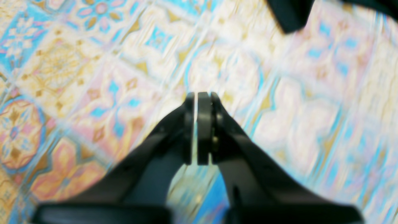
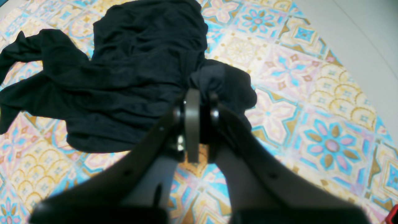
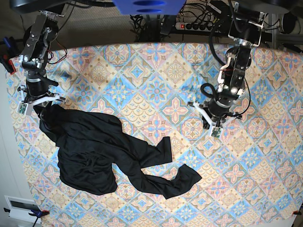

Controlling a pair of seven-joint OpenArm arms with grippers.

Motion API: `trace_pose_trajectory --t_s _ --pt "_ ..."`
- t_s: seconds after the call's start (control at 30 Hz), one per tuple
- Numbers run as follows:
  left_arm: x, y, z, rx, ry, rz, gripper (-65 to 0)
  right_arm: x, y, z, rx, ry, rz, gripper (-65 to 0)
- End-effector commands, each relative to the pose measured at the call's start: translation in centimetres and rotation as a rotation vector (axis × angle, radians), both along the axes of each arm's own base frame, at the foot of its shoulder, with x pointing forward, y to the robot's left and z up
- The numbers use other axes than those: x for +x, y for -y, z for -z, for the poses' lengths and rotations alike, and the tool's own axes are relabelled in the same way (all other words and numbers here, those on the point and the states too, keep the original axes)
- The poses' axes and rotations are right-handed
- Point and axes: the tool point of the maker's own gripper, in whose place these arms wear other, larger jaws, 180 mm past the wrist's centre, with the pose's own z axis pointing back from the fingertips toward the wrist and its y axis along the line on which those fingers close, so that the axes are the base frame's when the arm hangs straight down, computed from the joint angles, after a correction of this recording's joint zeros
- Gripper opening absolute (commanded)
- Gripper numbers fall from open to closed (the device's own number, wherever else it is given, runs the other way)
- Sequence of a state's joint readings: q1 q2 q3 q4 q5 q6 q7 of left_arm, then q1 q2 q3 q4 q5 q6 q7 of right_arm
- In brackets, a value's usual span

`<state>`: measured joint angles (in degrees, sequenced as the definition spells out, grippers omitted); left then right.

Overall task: Layout the t-shirt on the table in an organized manner, then fold the t-shirt properly
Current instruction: 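Pull the sleeve with the left gripper away from the shirt body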

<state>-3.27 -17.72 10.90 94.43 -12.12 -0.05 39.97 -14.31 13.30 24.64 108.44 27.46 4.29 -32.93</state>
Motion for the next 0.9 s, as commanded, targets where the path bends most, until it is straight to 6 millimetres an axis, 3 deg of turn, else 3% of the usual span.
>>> trace_pose_trajectory --t_s 0.0,0.13,0.27,0.43,0.63,0.73,0.83,0.87 --pt "2.3 0.7 -1.8 -0.03 0.061 -0.007 -58.0 0.7 -0.5 -1.7 -0.014 0.058 -0.024 -65.0" --pt "6.1 4.1 -1.3 -0.066 0.033 0.015 -44.4 0.8 -1.0 -1.5 -0.01 0.055 -0.037 -65.0" --pt "8.9 8.2 -0.9 -0.017 0.027 0.113 -36.1 0.9 -0.9 -1.5 -0.015 0.055 -0.036 -65.0" --pt "11.1 10.8 1.3 0.07 -0.001 0.185 -35.3 0.9 -0.9 -1.6 -0.015 0.058 -0.036 -65.0" --pt "11.6 12.5 4.3 0.173 -0.008 0.267 -35.6 1.0 -0.8 -1.7 -0.015 0.058 -0.034 -65.0" --pt "11.1 14.4 4.6 0.201 0.018 0.335 -40.3 0.9 -0.7 -1.6 -0.014 0.056 -0.032 -65.0" --pt "11.1 15.6 3.2 0.188 0.071 0.374 -57.5 0.9 -0.7 -1.5 -0.01 0.055 -0.03 -65.0" --pt "11.1 14.8 2.7 0.187 0.085 0.37 -61.7 0.9 -0.6 -1.5 -0.01 0.055 -0.028 -65.0"
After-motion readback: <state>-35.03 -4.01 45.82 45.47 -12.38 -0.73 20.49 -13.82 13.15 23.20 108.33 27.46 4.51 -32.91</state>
